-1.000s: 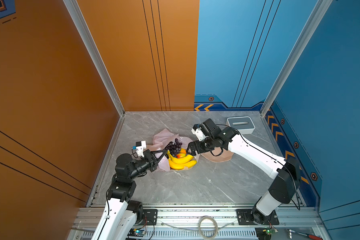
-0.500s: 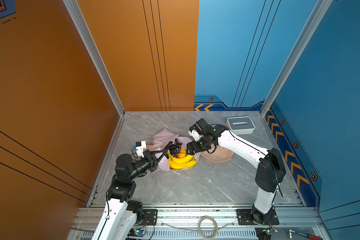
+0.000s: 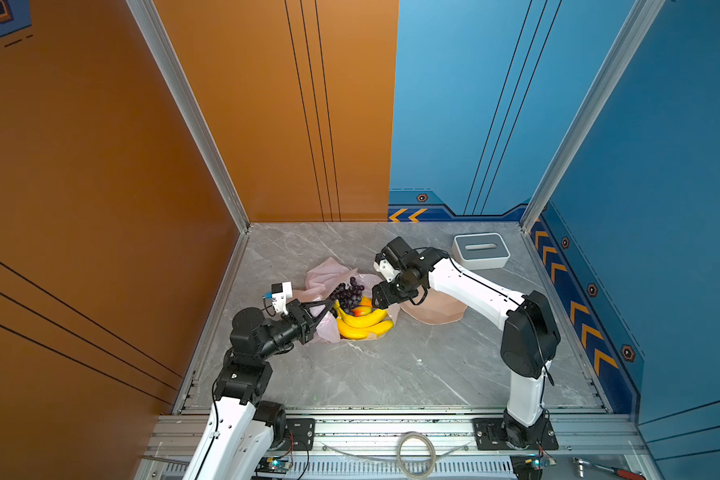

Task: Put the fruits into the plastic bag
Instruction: 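Lower the right gripper to the bag rim near the left gripper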

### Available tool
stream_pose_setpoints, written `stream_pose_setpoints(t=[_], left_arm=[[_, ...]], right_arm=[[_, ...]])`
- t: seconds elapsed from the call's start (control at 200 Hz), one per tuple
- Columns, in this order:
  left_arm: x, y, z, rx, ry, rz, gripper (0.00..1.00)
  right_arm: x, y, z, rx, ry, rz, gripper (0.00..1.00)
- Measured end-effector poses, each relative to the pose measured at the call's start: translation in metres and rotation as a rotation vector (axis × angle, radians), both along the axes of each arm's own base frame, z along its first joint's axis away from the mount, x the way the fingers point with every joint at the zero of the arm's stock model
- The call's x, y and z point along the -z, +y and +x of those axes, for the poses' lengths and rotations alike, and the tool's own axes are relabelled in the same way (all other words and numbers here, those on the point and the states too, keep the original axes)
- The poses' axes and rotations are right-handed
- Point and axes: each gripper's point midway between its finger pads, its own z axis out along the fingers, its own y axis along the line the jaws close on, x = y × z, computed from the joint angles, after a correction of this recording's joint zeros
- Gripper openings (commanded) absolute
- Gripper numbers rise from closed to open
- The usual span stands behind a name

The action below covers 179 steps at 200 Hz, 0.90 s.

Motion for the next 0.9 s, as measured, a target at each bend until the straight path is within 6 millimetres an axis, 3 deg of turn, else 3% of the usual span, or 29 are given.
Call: stream_pose_setpoints(t=[0.26,0.501,0.621,0.816,0.896], left_arm=[[-0.001,0.0,-0.001,-0.001,-0.005,-0.001,0.0],[-0.002,0.002,-0.001,-0.006,-0.006,-0.001,0.0],[-0.002,0.002,-0.001,-0.006,-0.006,-0.001,0.0],[-0.002,0.002,-0.002,-0.006,-0.008,-0.001,0.0],[-0.002,0.002,-0.002,-0.006,-0.008,-0.001,0.0]], right_arm=[[0.008,0.004,0.011,0.008,-0.008,-0.021,0.52],[0.008,0.003,0.013,0.015,-0.015,-0.027,0.39],[0.008,0.003,0.013,0.019,-0.019,-0.031,0.27],[0.011,0.001,0.009,0.012,-0.004,-0.031,0.15],[0.015,0.0,0.003,0.004,0.018,-0.028,0.03]])
